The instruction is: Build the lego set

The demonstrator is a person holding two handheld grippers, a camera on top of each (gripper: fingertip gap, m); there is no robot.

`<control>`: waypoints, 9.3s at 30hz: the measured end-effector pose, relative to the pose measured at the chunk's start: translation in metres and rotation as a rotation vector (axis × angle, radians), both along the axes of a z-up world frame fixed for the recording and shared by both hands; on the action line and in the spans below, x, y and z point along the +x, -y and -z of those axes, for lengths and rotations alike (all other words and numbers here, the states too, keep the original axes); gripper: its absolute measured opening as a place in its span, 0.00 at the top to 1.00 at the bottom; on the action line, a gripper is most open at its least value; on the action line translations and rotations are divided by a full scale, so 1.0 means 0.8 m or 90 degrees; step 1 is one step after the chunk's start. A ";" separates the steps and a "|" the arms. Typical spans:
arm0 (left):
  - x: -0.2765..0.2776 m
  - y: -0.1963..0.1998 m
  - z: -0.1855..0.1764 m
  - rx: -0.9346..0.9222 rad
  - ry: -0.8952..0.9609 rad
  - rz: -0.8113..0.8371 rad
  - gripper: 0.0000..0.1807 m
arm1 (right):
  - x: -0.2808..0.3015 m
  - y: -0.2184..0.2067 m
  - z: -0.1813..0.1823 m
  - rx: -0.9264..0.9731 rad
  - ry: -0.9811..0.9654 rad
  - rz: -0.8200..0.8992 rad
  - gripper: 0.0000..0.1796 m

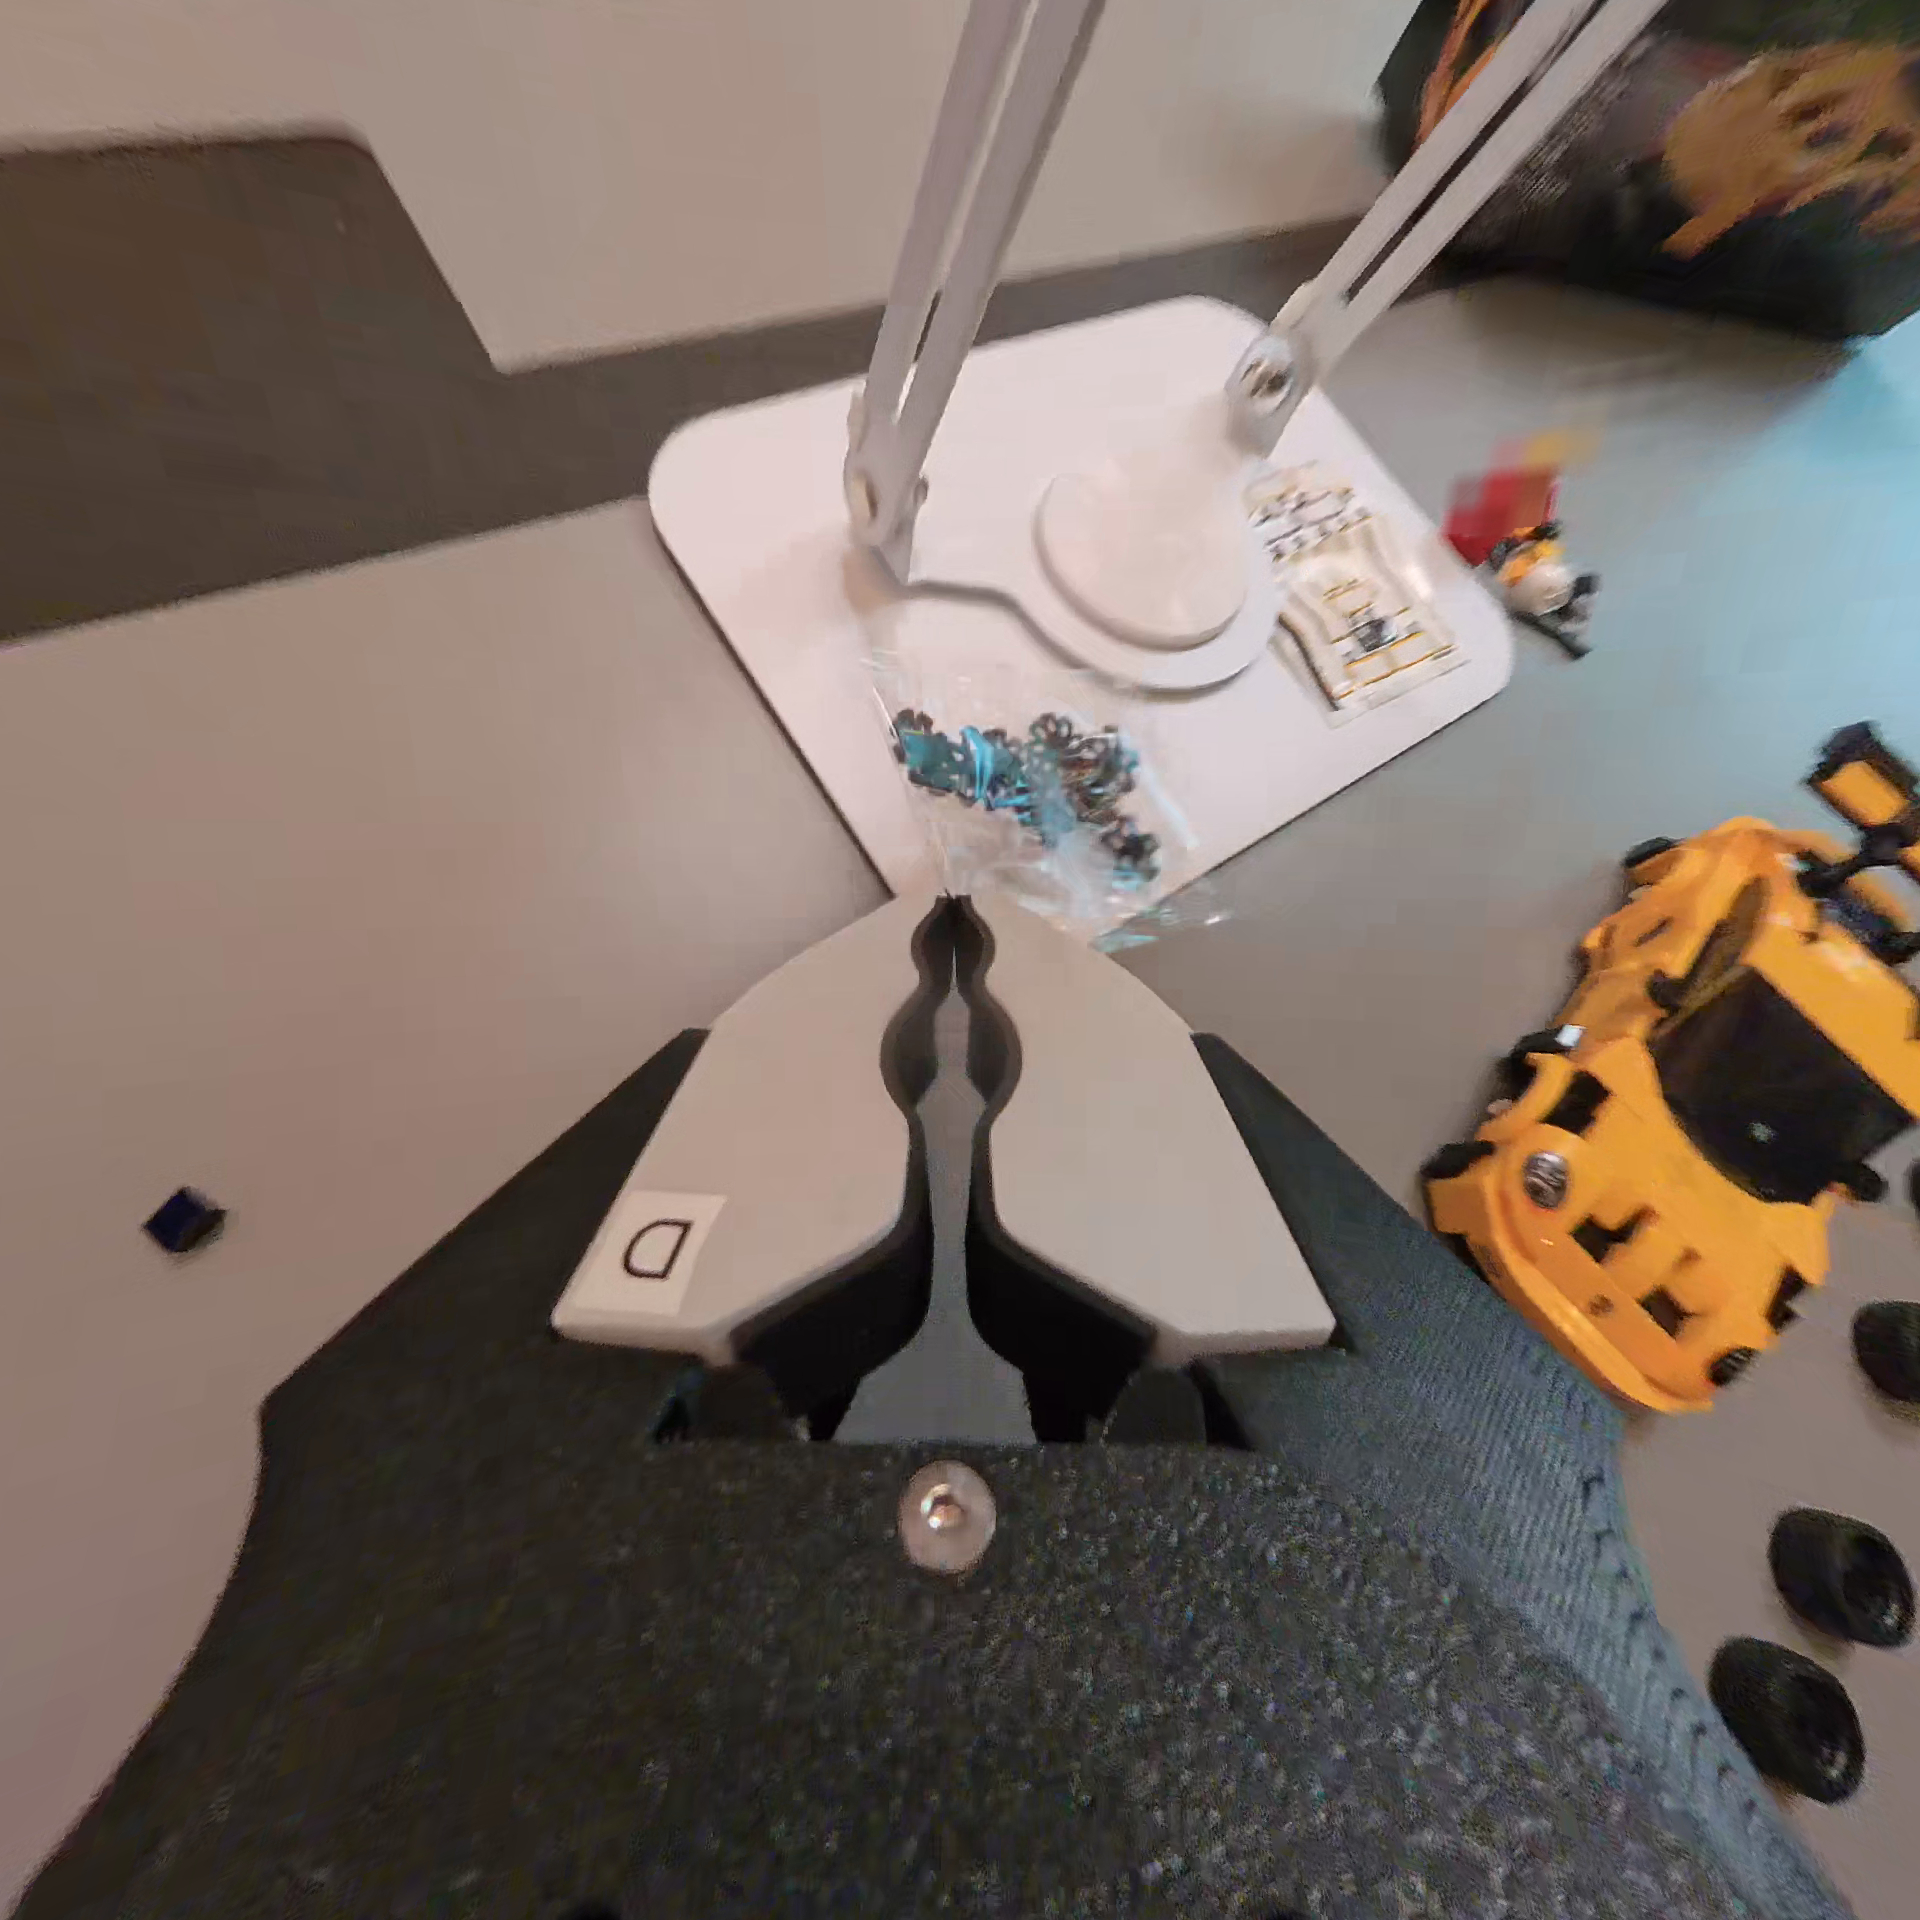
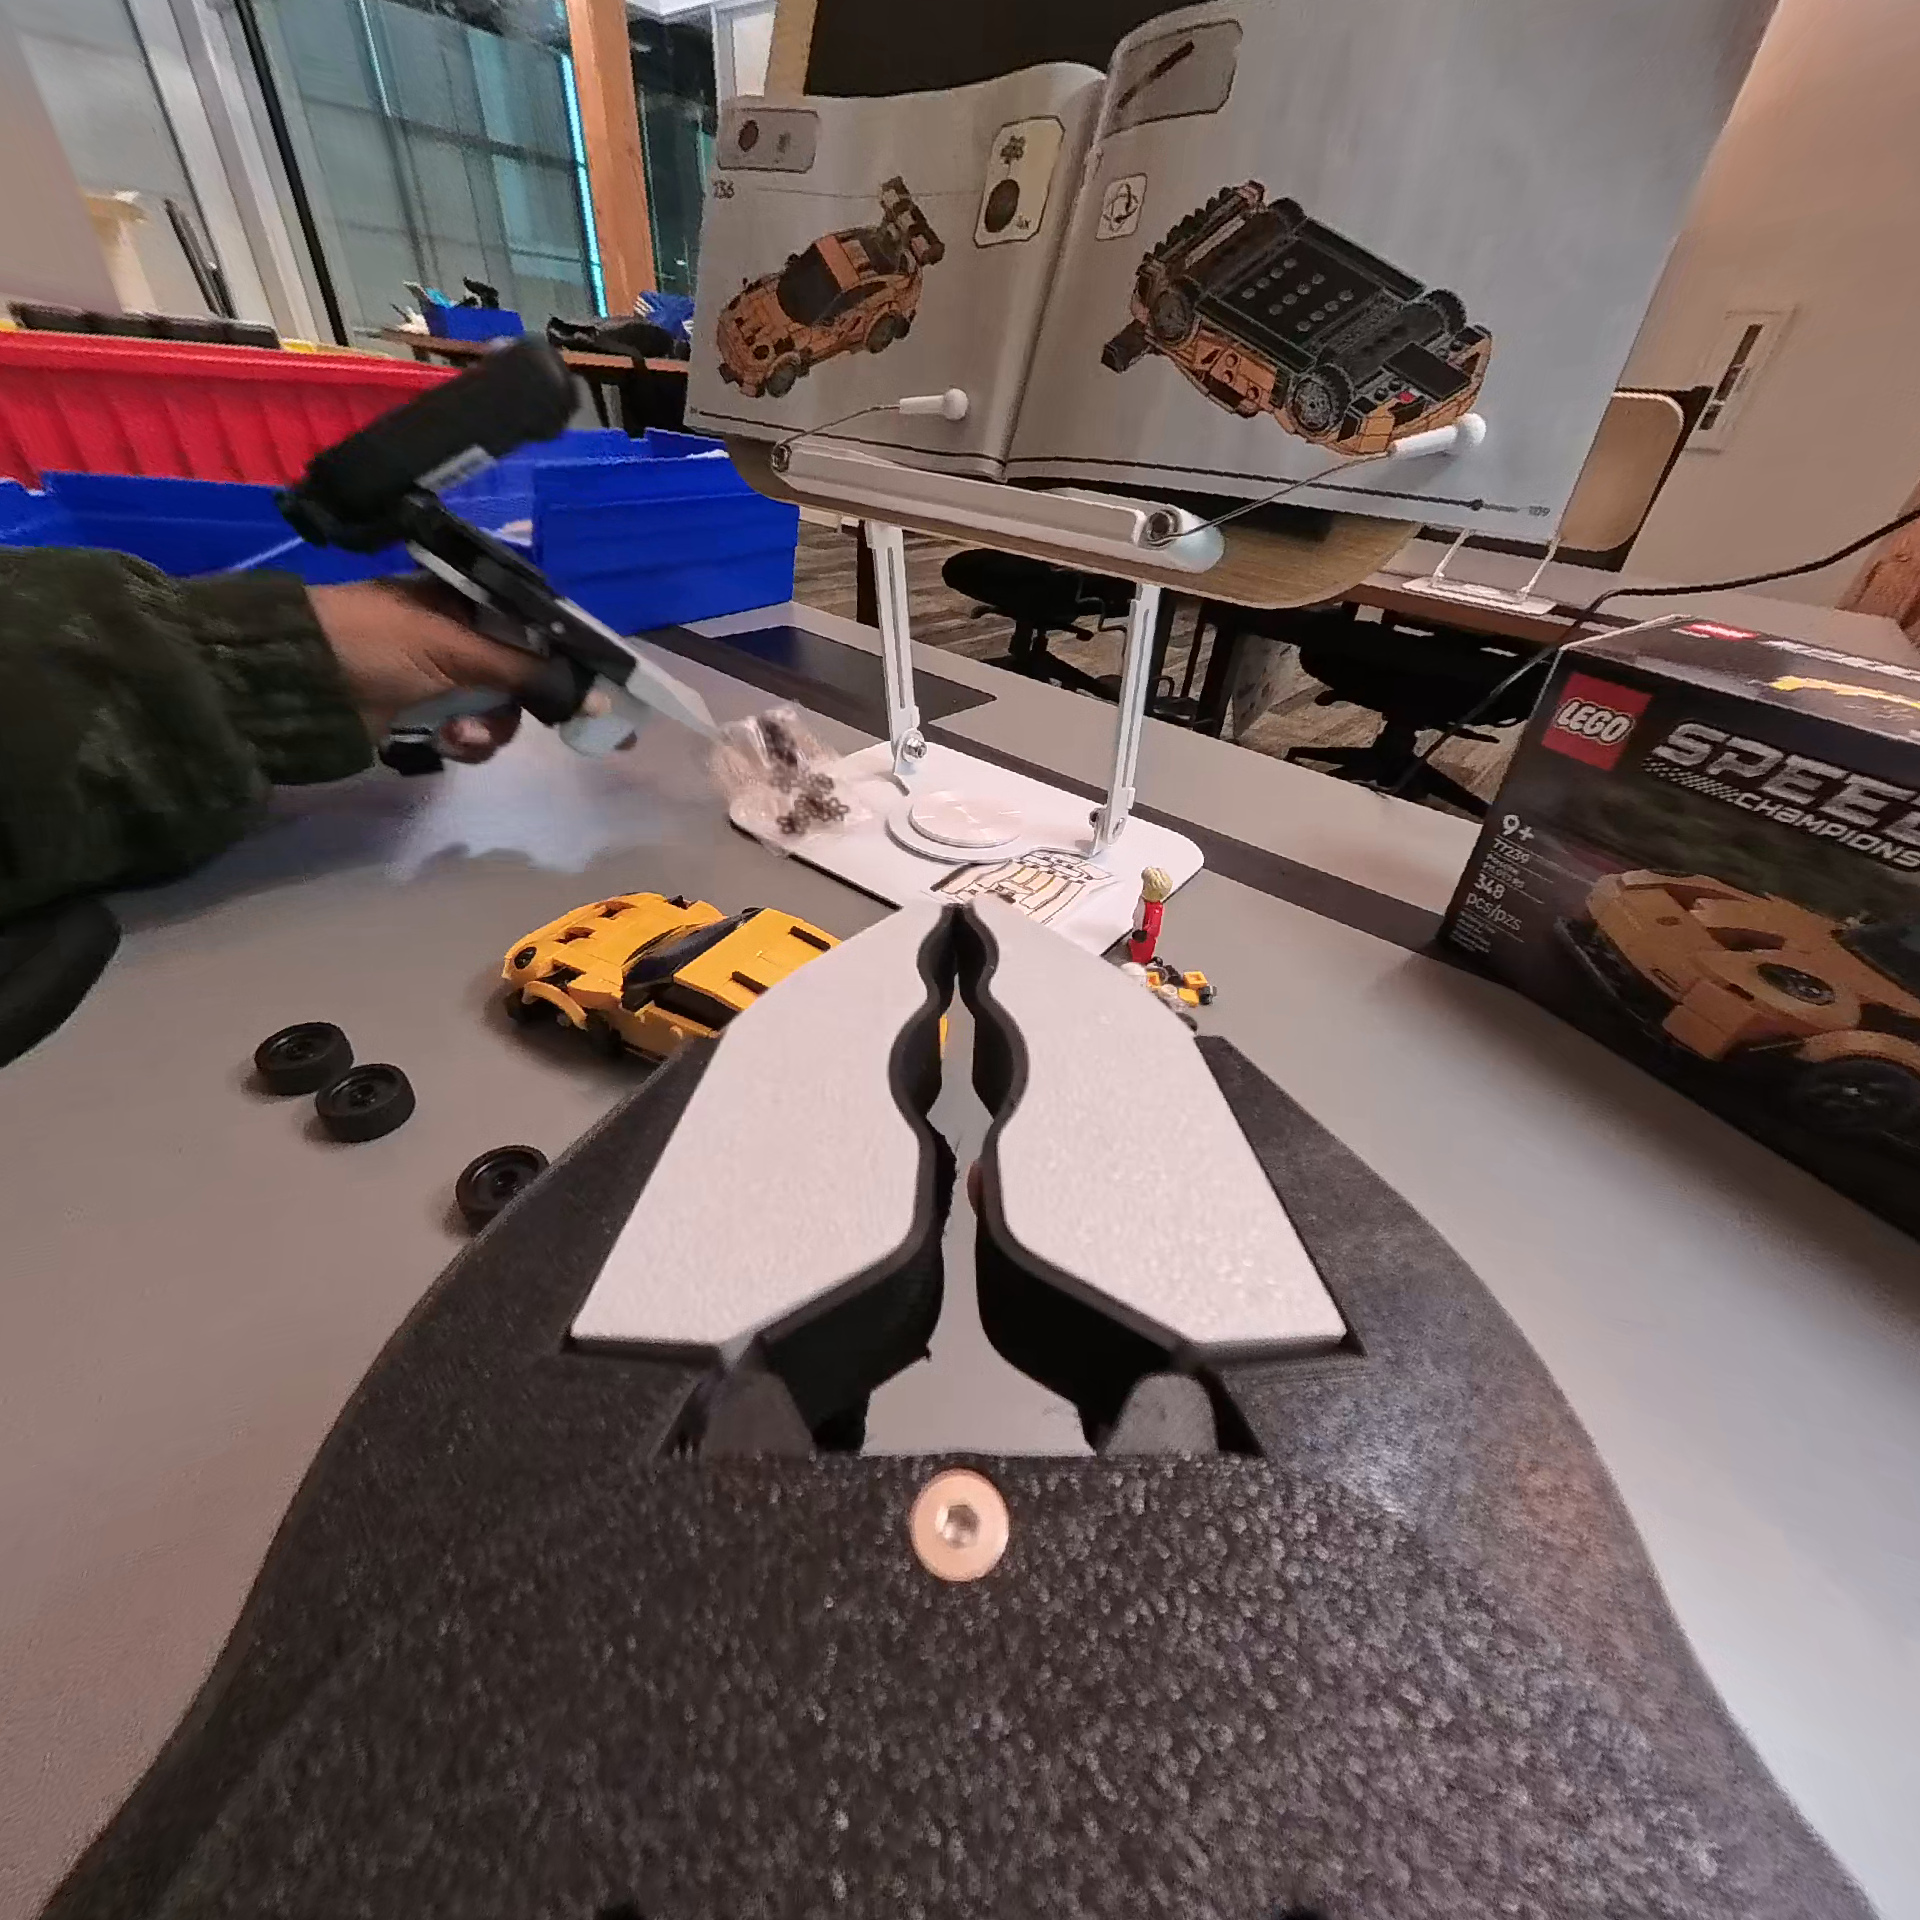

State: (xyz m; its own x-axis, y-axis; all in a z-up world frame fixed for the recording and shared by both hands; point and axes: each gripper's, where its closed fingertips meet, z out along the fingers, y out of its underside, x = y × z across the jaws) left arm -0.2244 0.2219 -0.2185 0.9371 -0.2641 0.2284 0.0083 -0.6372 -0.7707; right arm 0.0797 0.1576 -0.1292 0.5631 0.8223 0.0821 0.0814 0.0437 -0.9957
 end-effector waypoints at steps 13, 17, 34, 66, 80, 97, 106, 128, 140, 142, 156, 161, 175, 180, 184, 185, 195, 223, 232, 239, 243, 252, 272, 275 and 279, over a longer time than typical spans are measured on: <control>0.071 0.077 -0.124 0.219 0.041 0.144 1.00 | -0.037 0.028 -0.005 0.017 0.025 -0.075 0.99; 0.105 0.112 -0.152 0.270 0.143 0.223 1.00 | -0.072 0.042 -0.014 -0.010 0.033 -0.145 0.93; 0.133 0.145 -0.171 0.266 0.388 0.287 1.00 | -0.164 0.031 -0.074 -0.189 -0.125 -0.363 0.97; 0.164 0.160 -0.149 0.055 0.533 0.356 0.99 | -0.173 0.046 -0.040 -0.438 -0.089 -0.466 1.00; 0.167 0.166 -0.144 0.045 0.535 0.377 0.99 | -0.170 0.054 -0.039 -0.444 -0.083 -0.492 1.00; 0.171 0.159 -0.146 0.127 0.329 0.403 0.94 | -0.176 0.077 -0.029 -0.434 -0.044 -0.524 1.00; 0.201 0.164 -0.121 0.108 0.090 0.474 0.99 | -0.179 0.090 -0.013 -0.393 0.024 -0.520 1.00; 0.211 0.179 -0.109 -0.017 0.211 0.507 1.00 | -0.180 0.095 -0.009 -0.029 0.178 -0.468 1.00; 0.212 0.191 -0.118 -0.056 0.354 0.542 1.00 | -0.180 0.105 -0.014 0.100 0.171 -0.461 1.00; 0.211 0.190 -0.117 -0.022 0.290 0.541 1.00 | -0.179 0.106 -0.011 0.049 0.170 -0.474 1.00; 0.214 0.185 -0.113 0.032 0.160 0.528 1.00 | -0.176 0.105 -0.003 0.023 0.180 -0.481 1.00; 0.214 0.187 -0.118 -0.046 0.321 0.530 1.00 | -0.177 0.105 -0.006 0.251 0.219 -0.424 1.00; 0.206 0.190 -0.099 -0.062 0.325 0.518 1.00 | -0.171 0.114 -0.010 0.507 0.296 -0.339 1.00; 0.202 0.184 -0.109 -0.051 0.353 0.501 1.00 | -0.168 0.111 -0.023 0.423 0.240 -0.362 1.00; 0.207 0.188 -0.113 -0.045 0.363 0.513 1.00 | -0.167 0.107 -0.022 0.338 0.214 -0.381 1.00; 0.208 0.189 -0.115 -0.038 0.364 0.515 1.00 | -0.167 0.107 -0.023 0.326 0.208 -0.385 1.00; 0.223 0.199 -0.102 -0.021 0.287 0.556 0.84 | -0.169 0.118 -0.014 0.259 0.216 -0.427 1.00; 0.226 0.196 -0.090 0.080 0.044 0.510 1.00 | -0.163 0.101 -0.015 0.002 0.189 -0.445 1.00; 0.223 0.204 -0.093 0.075 0.071 0.538 1.00 | -0.165 0.111 -0.018 -0.063 0.148 -0.496 1.00; 0.226 0.198 -0.096 0.109 0.050 0.520 0.90 | -0.167 0.119 -0.018 -0.049 0.160 -0.503 1.00; 0.230 0.196 -0.092 0.117 0.017 0.516 0.88 | -0.169 0.122 -0.019 -0.051 0.160 -0.508 1.00; 0.233 0.188 -0.088 0.140 -0.020 0.497 0.98 | -0.167 0.126 -0.030 -0.082 0.127 -0.524 1.00; 0.227 0.206 -0.090 0.069 0.099 0.545 0.99 | -0.160 0.109 -0.031 -0.146 0.100 -0.522 1.00; 0.225 0.207 -0.089 0.061 0.118 0.552 0.99 | -0.159 0.109 -0.028 -0.149 0.107 -0.524 1.00; 0.222 0.209 -0.095 0.066 0.144 0.556 0.99 | -0.155 0.106 -0.032 -0.170 0.087 -0.530 1.00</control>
State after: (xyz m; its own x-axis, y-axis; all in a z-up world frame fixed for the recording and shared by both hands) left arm -0.0466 0.0544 -0.1424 0.3301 -0.8888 0.3180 -0.2876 -0.4156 -0.8629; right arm -0.0441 0.0730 -0.1035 -0.2269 0.9626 -0.1484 0.2454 -0.0909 -0.9651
